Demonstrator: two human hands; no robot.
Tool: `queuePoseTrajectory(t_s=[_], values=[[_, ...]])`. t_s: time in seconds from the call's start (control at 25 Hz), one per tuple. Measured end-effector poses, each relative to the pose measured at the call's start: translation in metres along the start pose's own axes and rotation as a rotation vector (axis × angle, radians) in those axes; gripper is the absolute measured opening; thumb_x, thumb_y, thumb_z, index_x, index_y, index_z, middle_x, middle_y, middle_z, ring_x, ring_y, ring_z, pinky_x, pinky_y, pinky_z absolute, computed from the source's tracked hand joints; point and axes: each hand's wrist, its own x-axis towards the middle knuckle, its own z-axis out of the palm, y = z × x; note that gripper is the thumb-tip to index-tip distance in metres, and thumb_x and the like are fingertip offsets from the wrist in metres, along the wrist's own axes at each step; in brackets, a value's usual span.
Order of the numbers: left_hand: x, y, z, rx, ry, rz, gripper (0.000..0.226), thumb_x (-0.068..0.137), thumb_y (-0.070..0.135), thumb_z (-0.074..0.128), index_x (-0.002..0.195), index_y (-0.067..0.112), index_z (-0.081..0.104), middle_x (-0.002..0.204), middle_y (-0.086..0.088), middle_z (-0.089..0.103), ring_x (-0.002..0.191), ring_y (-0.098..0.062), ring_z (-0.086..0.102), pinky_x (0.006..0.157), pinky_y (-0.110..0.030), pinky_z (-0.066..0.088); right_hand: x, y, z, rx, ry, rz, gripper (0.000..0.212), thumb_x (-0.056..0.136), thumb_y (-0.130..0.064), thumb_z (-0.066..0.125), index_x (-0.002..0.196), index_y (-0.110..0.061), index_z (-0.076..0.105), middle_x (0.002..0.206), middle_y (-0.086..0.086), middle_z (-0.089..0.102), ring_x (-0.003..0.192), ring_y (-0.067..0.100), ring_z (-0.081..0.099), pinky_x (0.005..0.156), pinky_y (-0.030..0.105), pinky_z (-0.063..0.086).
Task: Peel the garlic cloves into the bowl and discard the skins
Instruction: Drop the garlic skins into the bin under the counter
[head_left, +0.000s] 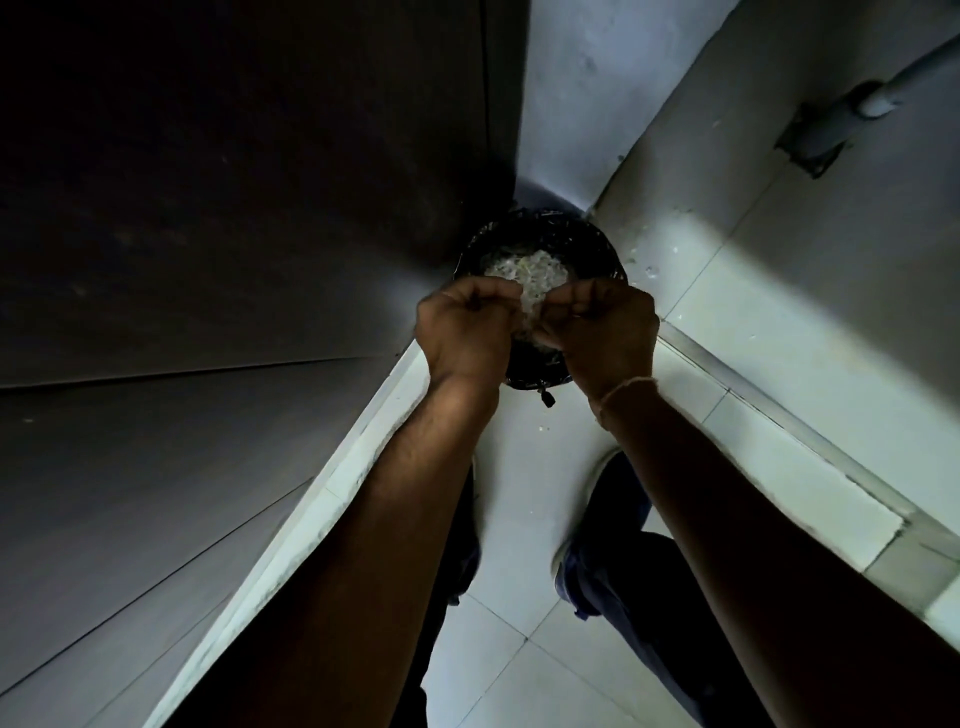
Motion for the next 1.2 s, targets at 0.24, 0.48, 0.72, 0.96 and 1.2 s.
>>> queuePoseTrajectory(t_s=[0.24,0.48,0.72,0.96,1.2], values=[[-0.005,0.012,0.005,-0.144,-0.074,-0.102,0.009,0.094,-0.007,0.068,0.101,-0.004,0.073,0.1,-0.026,0.075,0.093,-0.04,0.076,0.088,-0.048,0.064,-0.003,-0.009,-0.006,-0.029,-0.057,-0.157,0.009,0.092,0.001,0.072,0.094,-0.006,0.077,0.09,0.011,0.078,0.09,0.031,0.076,0.087,0.047,0.063],[-0.005,0.016,0.002,-0.248,-0.204,-0.169,0.019,0.102,-0.011,0.051,0.108,-0.009,0.069,0.098,-0.023,0.072,0.092,-0.033,0.074,0.085,-0.035,0.064,0.002,-0.016,-0.012,-0.138,-0.033,-0.332,0.02,0.092,0.0,0.071,0.102,-0.015,0.078,0.092,-0.011,0.075,0.093,0.006,0.074,0.094,0.033,0.06],[-0.019,0.017,0.006,0.24,-0.305,0.42,0.036,0.095,-0.016,0.054,0.112,0.003,0.078,0.112,-0.01,0.078,0.105,-0.022,0.074,0.098,-0.03,0.058,0.002,-0.013,-0.013,-0.043,-0.028,-0.157,0.027,0.09,0.012,0.064,0.109,-0.003,0.076,0.098,0.009,0.078,0.095,0.027,0.076,0.091,0.047,0.062],[-0.022,0.012,0.0,0.567,-0.265,0.741,0.041,0.093,-0.011,0.056,0.125,0.005,0.074,0.113,-0.013,0.077,0.101,-0.021,0.068,0.087,0.002,0.032,-0.011,-0.029,-0.01,0.011,0.027,-0.167,0.028,0.091,0.012,0.062,0.111,-0.003,0.075,0.098,0.009,0.077,0.095,0.026,0.076,0.089,0.049,0.062],[-0.009,0.012,-0.01,0.151,-0.259,0.236,0.029,0.105,0.0,0.054,0.128,0.001,0.072,0.117,-0.017,0.076,0.111,-0.032,0.072,0.104,-0.044,0.056,-0.019,-0.039,-0.01,-0.085,0.036,-0.56,0.015,0.098,-0.017,0.07,0.109,-0.011,0.077,0.097,-0.002,0.079,0.091,0.011,0.075,0.089,0.031,0.06]])
